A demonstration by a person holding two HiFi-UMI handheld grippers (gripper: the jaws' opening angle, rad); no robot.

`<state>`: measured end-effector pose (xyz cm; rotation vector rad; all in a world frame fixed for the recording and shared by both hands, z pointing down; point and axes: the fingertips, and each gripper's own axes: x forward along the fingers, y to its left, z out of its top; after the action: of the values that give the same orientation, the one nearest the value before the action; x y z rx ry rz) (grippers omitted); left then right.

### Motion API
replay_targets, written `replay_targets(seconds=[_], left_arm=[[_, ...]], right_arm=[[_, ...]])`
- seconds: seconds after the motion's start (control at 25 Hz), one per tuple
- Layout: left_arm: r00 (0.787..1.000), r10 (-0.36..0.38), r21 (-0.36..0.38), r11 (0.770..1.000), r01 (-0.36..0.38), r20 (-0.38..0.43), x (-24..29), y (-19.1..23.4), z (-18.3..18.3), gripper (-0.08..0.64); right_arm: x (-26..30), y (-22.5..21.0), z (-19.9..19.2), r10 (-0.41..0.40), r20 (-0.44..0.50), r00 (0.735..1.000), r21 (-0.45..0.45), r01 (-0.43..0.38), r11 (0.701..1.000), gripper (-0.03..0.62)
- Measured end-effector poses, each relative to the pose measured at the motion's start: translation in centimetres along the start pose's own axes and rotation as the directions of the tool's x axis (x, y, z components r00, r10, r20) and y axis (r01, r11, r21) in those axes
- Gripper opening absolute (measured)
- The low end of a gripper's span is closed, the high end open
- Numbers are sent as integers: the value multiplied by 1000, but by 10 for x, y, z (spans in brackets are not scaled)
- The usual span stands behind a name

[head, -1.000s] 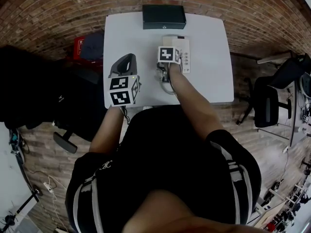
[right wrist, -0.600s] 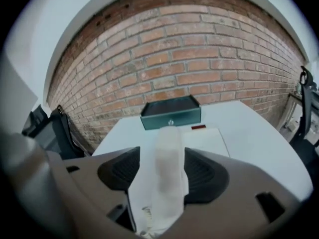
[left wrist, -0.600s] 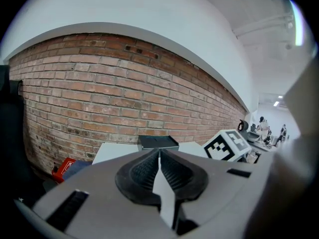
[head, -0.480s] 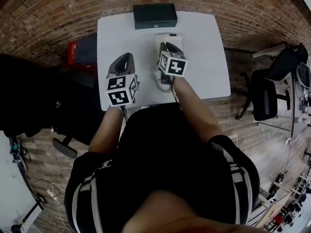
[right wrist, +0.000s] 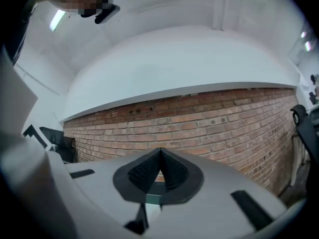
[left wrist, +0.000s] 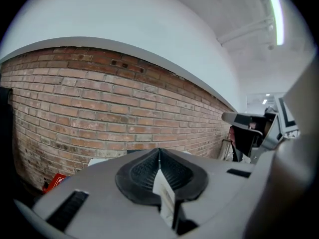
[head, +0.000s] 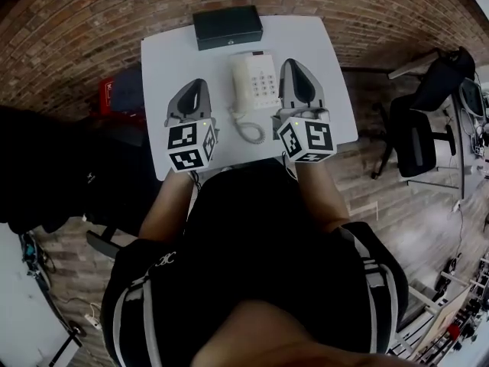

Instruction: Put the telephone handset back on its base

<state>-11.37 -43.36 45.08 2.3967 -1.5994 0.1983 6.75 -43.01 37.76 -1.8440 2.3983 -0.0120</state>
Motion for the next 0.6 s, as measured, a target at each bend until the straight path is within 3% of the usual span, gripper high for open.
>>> replay_targets(seconds=[0.24,0.6], left_arm=[[999,-38,23,999,38,12,1,-19,4,11],[998,-53,26,998,52,30,-4,-33,12,11]], right_arm=[[-11,-7,-13,-33,-29,999,19,33,999,-2],[-20,-7,-13,-16,-39,999,21,17,1000,-2]])
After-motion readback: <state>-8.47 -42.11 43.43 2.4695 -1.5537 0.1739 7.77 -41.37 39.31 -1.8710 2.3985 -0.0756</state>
